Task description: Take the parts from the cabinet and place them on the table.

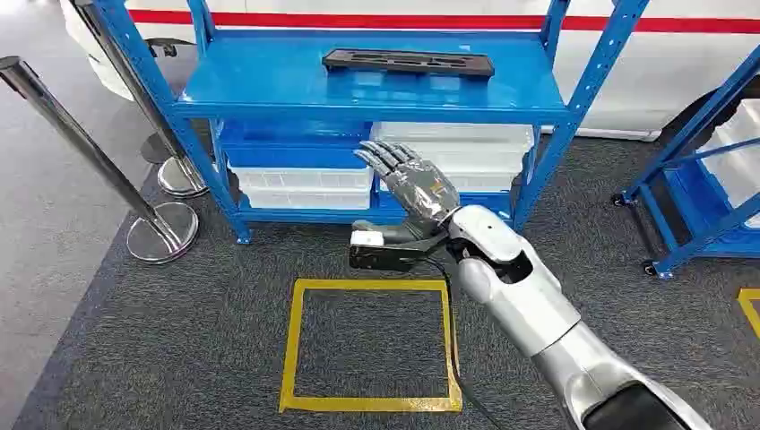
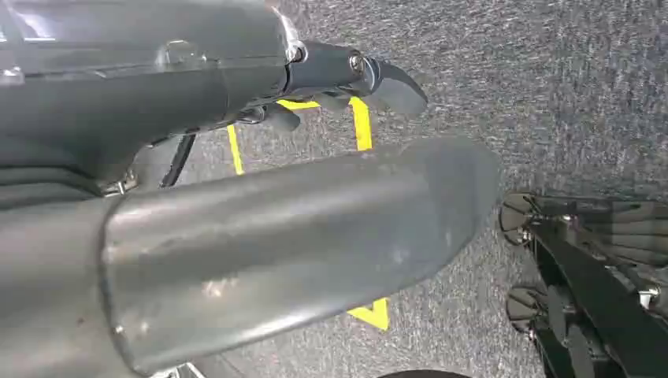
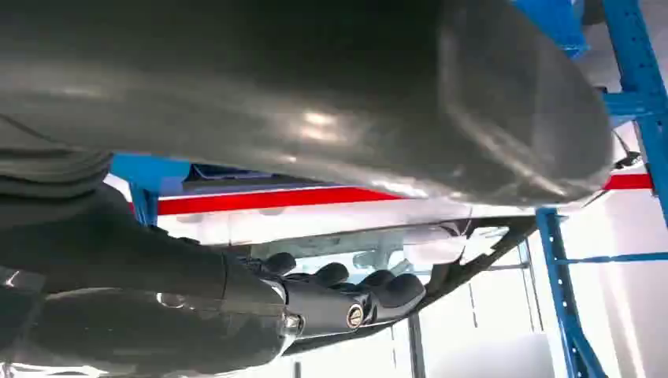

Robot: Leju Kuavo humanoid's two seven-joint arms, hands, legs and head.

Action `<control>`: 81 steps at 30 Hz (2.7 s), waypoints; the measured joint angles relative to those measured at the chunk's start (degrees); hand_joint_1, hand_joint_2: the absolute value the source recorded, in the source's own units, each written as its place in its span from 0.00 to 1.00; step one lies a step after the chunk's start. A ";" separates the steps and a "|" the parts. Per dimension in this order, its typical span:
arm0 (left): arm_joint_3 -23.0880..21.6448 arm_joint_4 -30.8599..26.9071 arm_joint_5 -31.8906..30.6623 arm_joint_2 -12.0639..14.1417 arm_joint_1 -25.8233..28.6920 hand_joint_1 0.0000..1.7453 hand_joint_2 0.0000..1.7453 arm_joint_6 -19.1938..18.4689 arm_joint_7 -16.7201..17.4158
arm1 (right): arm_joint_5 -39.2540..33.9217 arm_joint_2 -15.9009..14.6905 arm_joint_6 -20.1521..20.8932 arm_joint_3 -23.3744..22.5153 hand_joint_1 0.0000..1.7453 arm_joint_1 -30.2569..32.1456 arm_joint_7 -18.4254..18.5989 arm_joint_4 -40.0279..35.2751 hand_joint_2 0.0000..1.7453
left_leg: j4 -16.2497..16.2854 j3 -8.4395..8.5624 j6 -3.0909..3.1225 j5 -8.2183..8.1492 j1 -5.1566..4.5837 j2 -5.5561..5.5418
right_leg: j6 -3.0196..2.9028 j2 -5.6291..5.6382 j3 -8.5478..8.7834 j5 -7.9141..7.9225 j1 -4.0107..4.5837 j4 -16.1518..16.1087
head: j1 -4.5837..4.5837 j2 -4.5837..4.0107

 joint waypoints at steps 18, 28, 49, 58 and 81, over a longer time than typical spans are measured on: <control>0.02 -0.39 -1.38 0.02 0.05 0.00 0.00 -0.33 -1.22 | 0.68 -4.24 0.63 0.00 0.00 1.80 0.00 -2.62 0.00 | -2.01 1.39 2.06 0.38 0.49 0.11 | 1.78 -1.50 -9.65 -5.76 -0.27 16.28 | 0.00 0.00; 0.02 -0.59 -1.55 0.00 -0.01 0.00 0.00 -0.42 -1.33 | 0.79 -4.85 0.68 0.00 0.00 2.01 0.02 -3.65 0.00 | -0.43 3.10 -1.24 -3.56 0.80 -0.20 | -0.43 -1.35 -2.97 1.53 -0.78 0.88 | -0.04 0.00; 0.04 -1.01 -2.53 0.02 0.20 0.00 0.00 -0.13 -1.48 | 1.38 -9.88 1.79 0.48 0.00 2.63 -0.15 -5.38 0.00 | -1.00 1.69 2.92 -0.66 -0.15 -0.03 | 1.70 -2.34 -8.84 -8.26 -0.30 15.98 | -0.02 0.00; 0.98 -1.27 -3.89 -0.13 -0.25 0.00 0.00 -0.17 -1.49 | 2.47 -9.86 2.53 0.46 0.00 2.34 -0.98 -5.40 0.00 | 1.99 6.74 0.01 -4.55 -0.11 -0.43 | -0.71 -2.17 -6.32 4.70 -0.16 0.84 | -0.02 0.00; 2.45 -1.46 -6.19 -0.55 -0.07 0.00 0.00 -0.39 -1.44 | 3.52 -10.08 2.80 0.28 0.00 3.95 -1.49 -5.73 0.00 | 0.52 0.22 3.07 -0.42 -0.44 -0.17 | 1.57 -2.04 -7.41 -10.92 0.03 14.10 | -0.02 0.00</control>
